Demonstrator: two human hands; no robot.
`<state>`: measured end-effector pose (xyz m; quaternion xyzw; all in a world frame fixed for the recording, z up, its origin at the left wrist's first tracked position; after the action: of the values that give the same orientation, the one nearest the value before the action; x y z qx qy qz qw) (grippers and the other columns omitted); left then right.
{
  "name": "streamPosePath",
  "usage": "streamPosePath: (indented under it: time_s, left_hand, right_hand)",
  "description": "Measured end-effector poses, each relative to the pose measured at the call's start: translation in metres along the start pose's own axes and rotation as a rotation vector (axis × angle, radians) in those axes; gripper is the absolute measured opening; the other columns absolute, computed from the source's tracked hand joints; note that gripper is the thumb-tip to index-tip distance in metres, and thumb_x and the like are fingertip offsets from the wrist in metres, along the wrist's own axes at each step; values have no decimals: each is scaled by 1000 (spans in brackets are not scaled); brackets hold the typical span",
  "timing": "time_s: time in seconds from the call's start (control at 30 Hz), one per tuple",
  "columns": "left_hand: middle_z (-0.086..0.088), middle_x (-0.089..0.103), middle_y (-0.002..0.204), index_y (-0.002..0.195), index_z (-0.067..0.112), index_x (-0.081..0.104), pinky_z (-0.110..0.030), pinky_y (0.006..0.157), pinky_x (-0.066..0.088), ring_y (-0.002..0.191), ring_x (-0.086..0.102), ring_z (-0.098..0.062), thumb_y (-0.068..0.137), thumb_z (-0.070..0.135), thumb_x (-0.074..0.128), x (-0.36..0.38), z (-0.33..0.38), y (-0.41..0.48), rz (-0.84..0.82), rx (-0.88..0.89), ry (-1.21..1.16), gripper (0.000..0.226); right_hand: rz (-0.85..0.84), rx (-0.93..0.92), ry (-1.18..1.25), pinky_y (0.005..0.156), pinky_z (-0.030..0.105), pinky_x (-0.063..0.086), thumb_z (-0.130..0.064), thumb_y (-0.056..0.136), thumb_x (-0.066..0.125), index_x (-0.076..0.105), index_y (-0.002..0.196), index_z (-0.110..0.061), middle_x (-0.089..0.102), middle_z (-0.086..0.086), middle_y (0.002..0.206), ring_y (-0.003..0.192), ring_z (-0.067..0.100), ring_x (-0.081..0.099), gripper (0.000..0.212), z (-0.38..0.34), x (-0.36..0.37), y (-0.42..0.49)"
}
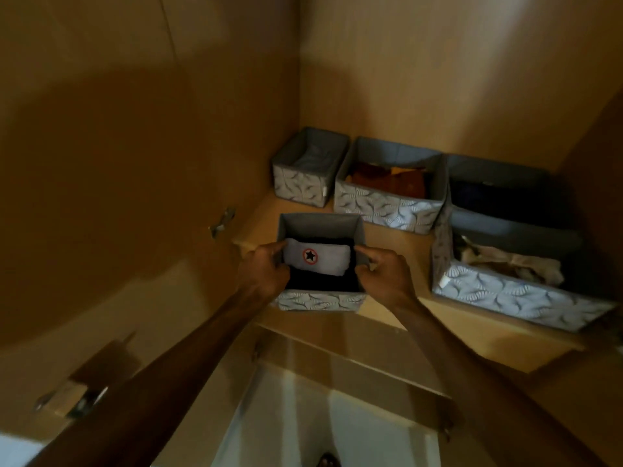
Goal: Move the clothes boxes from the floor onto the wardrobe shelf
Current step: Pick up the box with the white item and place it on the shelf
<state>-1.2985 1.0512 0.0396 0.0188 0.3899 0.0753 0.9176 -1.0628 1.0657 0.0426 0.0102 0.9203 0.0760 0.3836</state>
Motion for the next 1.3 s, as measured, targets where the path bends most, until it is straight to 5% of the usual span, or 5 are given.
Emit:
streamPosePath:
  time_s: [0.13,0.4,0.57,0.9,1.3]
  left_hand:
    - [1,72,88,91,37,67,-39,70,57,79,67,-21,79,11,49,6,-8,61,22,62,-3,33]
    - [-8,70,103,114,17,67,-30,73,45,92,63,-26,93,16,55,-23,11,126,41,-45,72,24]
    - [-16,70,103,116,13,67,-31,71,46,93,64,-30,95,13,51,-28,-4,144,-2,-57,112,26]
    - [-3,69,115,109,24,69,-36,78,53,96,66,-27,89,42,55,-39,-42,125,50,279,391,30]
    - [-10,-6,163,155,17,1,-52,120,4,150,-7,-31,87,48,42,-24,-76,122,-187,273,694,86]
  right_hand:
    - [-13,-4,4,82,33,54,-14,82,58,61,126,-27,73,7,100,90,23,67,46,-6,3,46]
    - [-26,81,68,72,28,42,-8,80,56,70,91,-18,68,6,88,81,18,59,20,-10,44,115]
    - [-6,119,104,100,36,45,-17,90,56,58,129,-14,61,9,131,121,28,55,40,-18,69,132]
    - [-150,148,273,100,37,48,-21,80,76,32,147,-12,61,8,128,117,22,58,80,-37,92,135]
    - [-128,-19,153,94,23,46,-1,80,67,58,128,-6,62,12,127,116,23,60,49,-42,110,142]
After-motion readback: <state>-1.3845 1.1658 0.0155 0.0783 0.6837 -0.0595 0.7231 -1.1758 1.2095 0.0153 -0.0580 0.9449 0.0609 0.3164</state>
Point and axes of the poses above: each hand's wrist, its own y-axis towards the middle knuckle, its own x-axis out of the palm, z = x × y, the point moved 1 cm from there along y, towards the middle knuckle
